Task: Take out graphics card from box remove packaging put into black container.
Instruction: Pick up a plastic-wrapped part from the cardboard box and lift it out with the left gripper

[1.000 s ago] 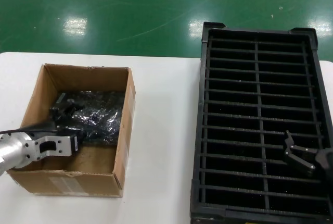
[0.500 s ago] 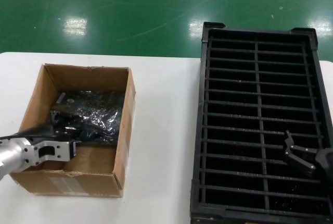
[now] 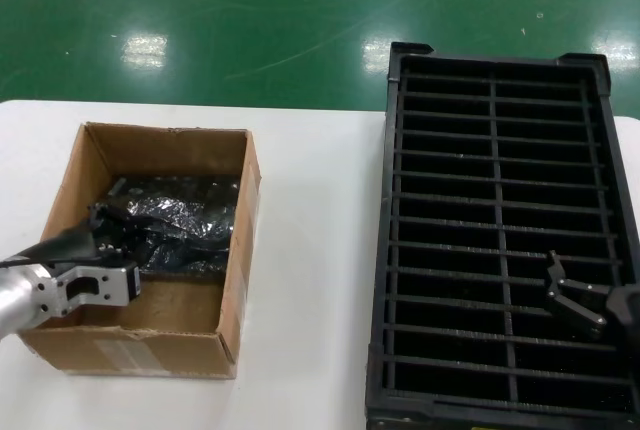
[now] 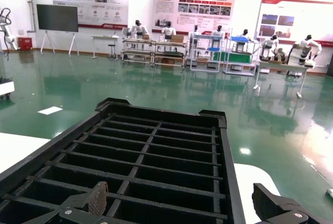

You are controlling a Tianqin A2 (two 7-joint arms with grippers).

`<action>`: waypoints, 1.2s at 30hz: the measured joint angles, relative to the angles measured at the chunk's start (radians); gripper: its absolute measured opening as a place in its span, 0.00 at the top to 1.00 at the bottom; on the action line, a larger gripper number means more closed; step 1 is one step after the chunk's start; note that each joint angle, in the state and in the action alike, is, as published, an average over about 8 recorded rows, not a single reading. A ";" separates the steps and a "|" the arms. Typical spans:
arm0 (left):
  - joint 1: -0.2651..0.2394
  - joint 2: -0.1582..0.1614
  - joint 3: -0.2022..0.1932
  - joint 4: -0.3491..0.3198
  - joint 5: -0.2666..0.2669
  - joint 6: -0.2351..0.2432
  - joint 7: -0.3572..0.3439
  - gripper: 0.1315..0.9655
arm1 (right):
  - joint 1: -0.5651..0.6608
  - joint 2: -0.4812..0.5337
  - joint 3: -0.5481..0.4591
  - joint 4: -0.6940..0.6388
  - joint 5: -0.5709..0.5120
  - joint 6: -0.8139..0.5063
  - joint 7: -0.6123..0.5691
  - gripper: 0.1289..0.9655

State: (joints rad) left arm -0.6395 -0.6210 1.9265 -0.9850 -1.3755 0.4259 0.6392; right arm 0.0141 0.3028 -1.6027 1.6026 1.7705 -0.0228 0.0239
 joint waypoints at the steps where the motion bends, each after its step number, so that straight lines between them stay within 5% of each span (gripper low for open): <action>1: 0.006 -0.004 -0.002 -0.013 0.003 -0.004 -0.007 0.97 | 0.000 0.000 0.000 0.000 0.000 0.000 0.000 0.00; 10: 0.061 -0.048 -0.034 -0.174 0.062 -0.032 -0.103 0.99 | 0.000 0.000 0.000 0.000 0.000 0.000 0.000 0.00; 18: 0.134 -0.095 -0.112 -0.371 0.164 -0.043 -0.234 0.99 | 0.000 0.000 0.000 0.000 0.000 0.000 0.000 0.00; 28: 0.288 -0.145 -0.237 -0.607 0.226 -0.046 -0.342 0.99 | 0.000 0.000 0.000 0.000 0.000 0.000 0.000 0.00; 36: 0.441 -0.155 -0.356 -0.782 0.238 -0.051 -0.405 0.99 | 0.000 0.000 0.000 0.000 0.000 0.000 0.000 0.00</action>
State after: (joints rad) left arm -0.1983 -0.7760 1.5703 -1.7667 -1.1375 0.3745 0.2339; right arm 0.0141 0.3028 -1.6027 1.6026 1.7702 -0.0228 0.0242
